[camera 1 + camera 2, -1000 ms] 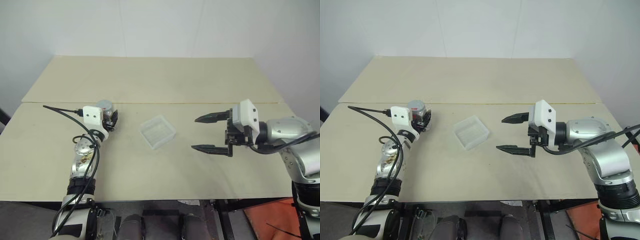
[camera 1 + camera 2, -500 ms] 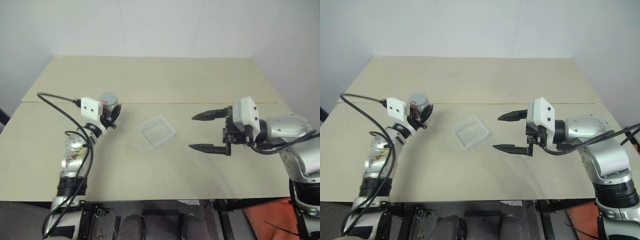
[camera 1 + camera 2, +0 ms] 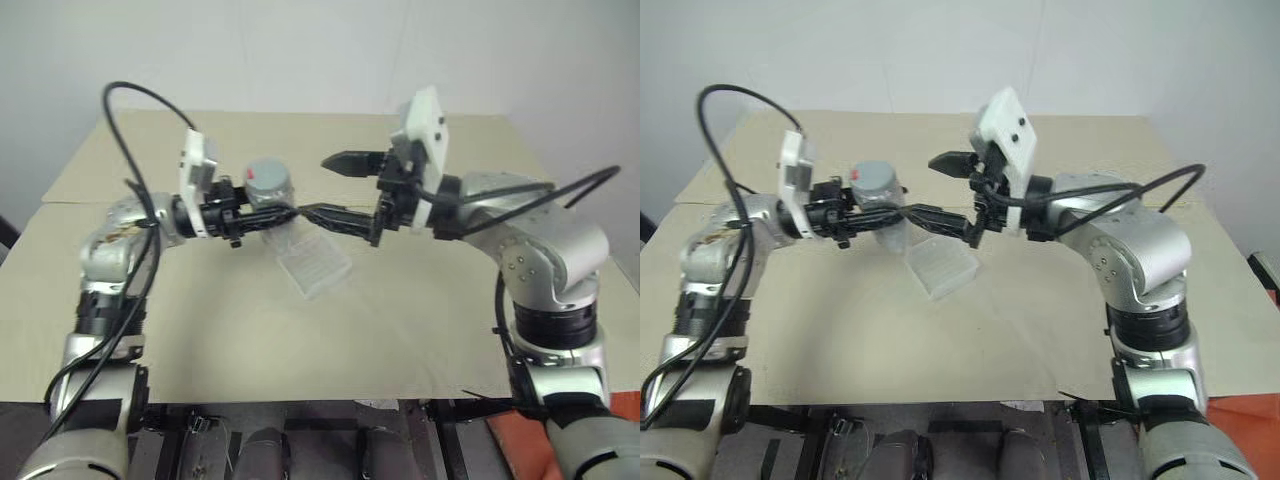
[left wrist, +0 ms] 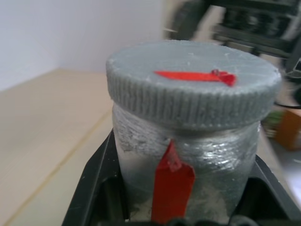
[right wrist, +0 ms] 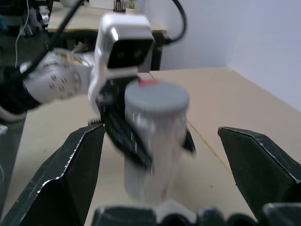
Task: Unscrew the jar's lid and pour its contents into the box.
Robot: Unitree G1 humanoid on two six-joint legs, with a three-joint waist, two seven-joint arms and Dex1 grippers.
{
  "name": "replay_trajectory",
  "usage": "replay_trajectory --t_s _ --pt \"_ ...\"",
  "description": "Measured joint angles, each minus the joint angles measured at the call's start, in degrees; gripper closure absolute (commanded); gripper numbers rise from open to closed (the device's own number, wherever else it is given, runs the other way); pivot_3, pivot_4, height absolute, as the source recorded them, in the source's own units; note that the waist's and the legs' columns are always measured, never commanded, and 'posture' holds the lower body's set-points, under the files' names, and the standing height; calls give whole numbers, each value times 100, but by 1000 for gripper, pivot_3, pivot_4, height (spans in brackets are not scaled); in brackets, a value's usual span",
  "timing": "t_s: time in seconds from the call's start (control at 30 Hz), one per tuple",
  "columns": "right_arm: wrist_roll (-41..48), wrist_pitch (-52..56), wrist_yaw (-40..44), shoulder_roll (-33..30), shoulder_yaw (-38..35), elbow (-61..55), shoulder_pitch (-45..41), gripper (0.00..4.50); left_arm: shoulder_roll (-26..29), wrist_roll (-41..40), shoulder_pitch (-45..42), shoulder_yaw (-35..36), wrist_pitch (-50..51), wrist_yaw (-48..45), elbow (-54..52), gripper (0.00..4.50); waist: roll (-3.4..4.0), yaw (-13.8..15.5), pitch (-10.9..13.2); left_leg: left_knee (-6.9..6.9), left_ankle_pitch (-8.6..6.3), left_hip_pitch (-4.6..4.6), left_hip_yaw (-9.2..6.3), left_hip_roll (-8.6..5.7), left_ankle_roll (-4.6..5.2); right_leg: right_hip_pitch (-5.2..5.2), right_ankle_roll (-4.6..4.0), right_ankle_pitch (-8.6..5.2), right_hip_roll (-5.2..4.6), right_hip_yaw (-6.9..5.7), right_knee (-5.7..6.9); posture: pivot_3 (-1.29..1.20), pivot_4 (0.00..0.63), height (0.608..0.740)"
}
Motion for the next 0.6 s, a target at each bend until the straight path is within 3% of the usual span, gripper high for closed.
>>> replay_trajectory --t_s 0.23,0.6 --pt "14 457 -510 424 31 177 -165 0 -200 320 -286 -296 -362 -593 564 2557 0 -58 0 -2 1 -11 -2 1 0 -12 1 0 2 0 0 0 150 740" --pt "0 563 -634 625 214 358 -182 0 -380 409 -416 -307 -504 -851 845 2557 0 -91 0 -2 0 -12 -4 2 4 -12 1 0 2 1 0 0 150 740"
